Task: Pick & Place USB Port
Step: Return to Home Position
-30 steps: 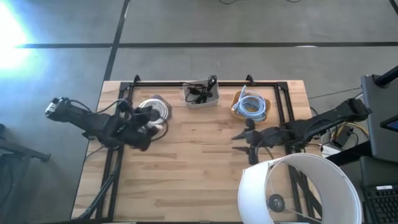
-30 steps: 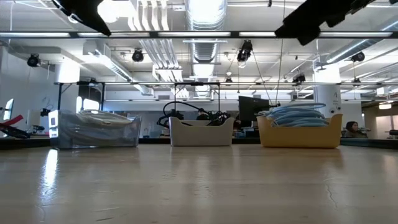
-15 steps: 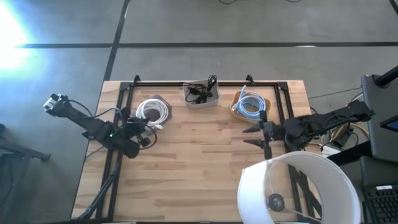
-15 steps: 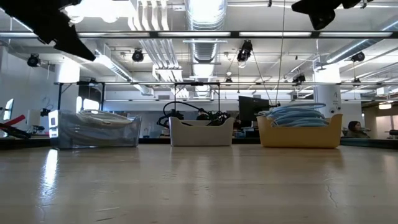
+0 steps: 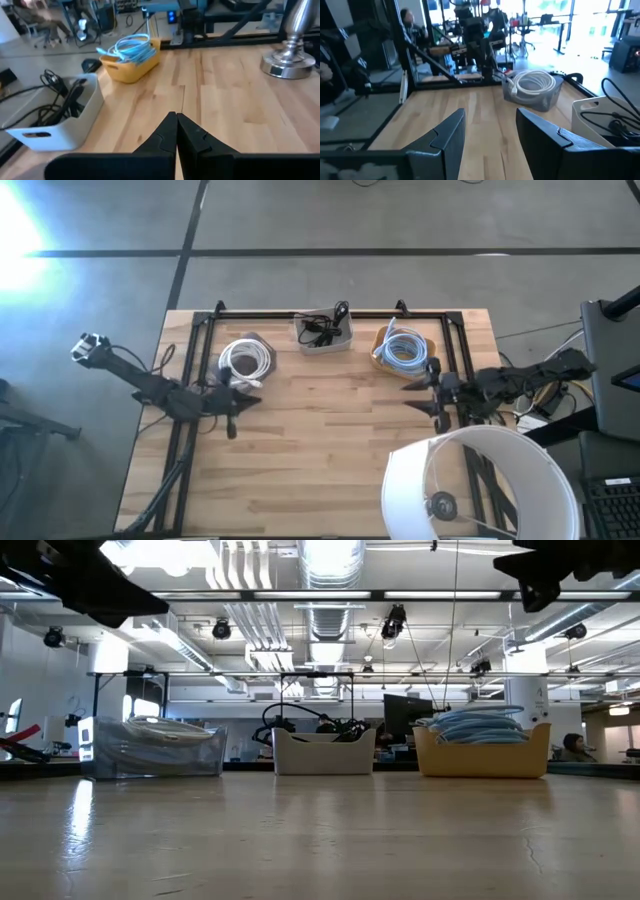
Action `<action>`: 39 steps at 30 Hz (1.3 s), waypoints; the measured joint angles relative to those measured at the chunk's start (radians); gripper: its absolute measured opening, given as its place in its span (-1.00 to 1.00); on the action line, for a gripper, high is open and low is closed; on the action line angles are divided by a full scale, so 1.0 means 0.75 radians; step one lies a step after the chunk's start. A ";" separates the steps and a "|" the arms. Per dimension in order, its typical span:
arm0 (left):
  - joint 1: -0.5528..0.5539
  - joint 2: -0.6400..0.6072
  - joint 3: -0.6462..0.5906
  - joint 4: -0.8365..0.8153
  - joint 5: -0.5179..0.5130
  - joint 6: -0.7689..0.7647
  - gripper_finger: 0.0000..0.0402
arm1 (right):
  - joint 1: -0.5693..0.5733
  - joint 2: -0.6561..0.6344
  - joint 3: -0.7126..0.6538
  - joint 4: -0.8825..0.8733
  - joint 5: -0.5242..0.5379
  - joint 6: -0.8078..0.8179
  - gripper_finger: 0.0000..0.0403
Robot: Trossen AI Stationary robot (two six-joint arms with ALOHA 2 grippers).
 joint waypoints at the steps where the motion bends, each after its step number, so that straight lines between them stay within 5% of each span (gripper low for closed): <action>1: 0.005 -0.024 -0.003 -0.004 0.004 0.018 -0.97 | 0.000 -0.038 -0.021 0.000 0.000 0.005 -0.15; 9: 0.061 -0.223 -0.051 0.045 0.106 0.149 -0.97 | 0.001 -0.332 -0.168 -0.012 -0.001 -0.032 -0.15; 16: 0.081 -0.380 -0.252 0.253 0.174 0.181 -0.97 | 0.001 -0.570 -0.267 -0.076 0.001 -0.076 -0.15; 29: 0.190 -0.710 -0.461 0.229 0.209 0.191 -0.98 | -0.041 -0.571 -0.257 -0.139 0.161 -0.110 -0.15; 39: 0.375 -0.747 -0.463 0.183 0.326 0.209 -0.98 | -0.071 -0.571 -0.369 -0.159 0.176 0.011 -0.15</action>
